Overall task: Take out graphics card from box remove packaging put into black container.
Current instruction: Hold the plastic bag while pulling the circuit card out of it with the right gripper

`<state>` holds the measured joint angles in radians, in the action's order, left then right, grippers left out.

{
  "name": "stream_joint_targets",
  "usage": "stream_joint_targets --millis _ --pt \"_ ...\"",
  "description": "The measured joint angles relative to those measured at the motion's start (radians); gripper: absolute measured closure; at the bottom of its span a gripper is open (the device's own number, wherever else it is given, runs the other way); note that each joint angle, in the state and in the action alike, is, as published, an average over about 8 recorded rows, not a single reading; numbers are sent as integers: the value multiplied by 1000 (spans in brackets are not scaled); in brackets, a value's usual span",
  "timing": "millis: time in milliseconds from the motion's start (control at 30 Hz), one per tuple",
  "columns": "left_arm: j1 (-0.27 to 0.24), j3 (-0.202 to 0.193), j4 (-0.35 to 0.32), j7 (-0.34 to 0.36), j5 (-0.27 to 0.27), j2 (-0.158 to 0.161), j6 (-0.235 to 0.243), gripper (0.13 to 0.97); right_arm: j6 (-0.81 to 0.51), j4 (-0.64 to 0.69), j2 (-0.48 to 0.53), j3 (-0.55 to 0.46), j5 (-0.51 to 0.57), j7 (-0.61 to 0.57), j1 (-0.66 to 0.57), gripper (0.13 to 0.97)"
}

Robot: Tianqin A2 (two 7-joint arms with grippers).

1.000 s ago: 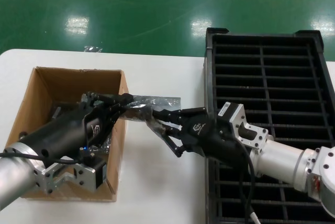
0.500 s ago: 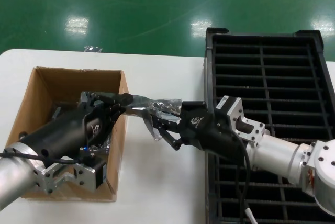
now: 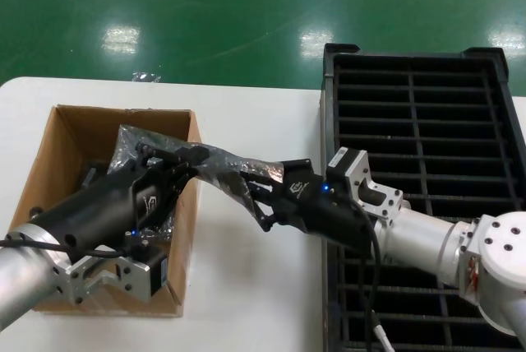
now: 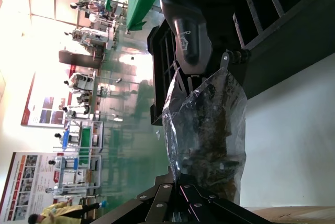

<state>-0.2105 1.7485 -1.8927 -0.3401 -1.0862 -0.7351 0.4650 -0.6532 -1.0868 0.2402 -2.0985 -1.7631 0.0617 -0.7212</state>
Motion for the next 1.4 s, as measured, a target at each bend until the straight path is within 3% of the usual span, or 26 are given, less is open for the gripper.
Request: stream_joint_targets --millis 267,800,1400 --pt "0 0 0 0 0 0 0 958 -3 -39 22 7 -6 17 18 927" --pt "0 0 0 0 0 0 0 958 2 -280 159 24 0 113 119 937" --pt "0 0 0 0 0 0 0 958 3 -205 128 8 18 66 97 962"
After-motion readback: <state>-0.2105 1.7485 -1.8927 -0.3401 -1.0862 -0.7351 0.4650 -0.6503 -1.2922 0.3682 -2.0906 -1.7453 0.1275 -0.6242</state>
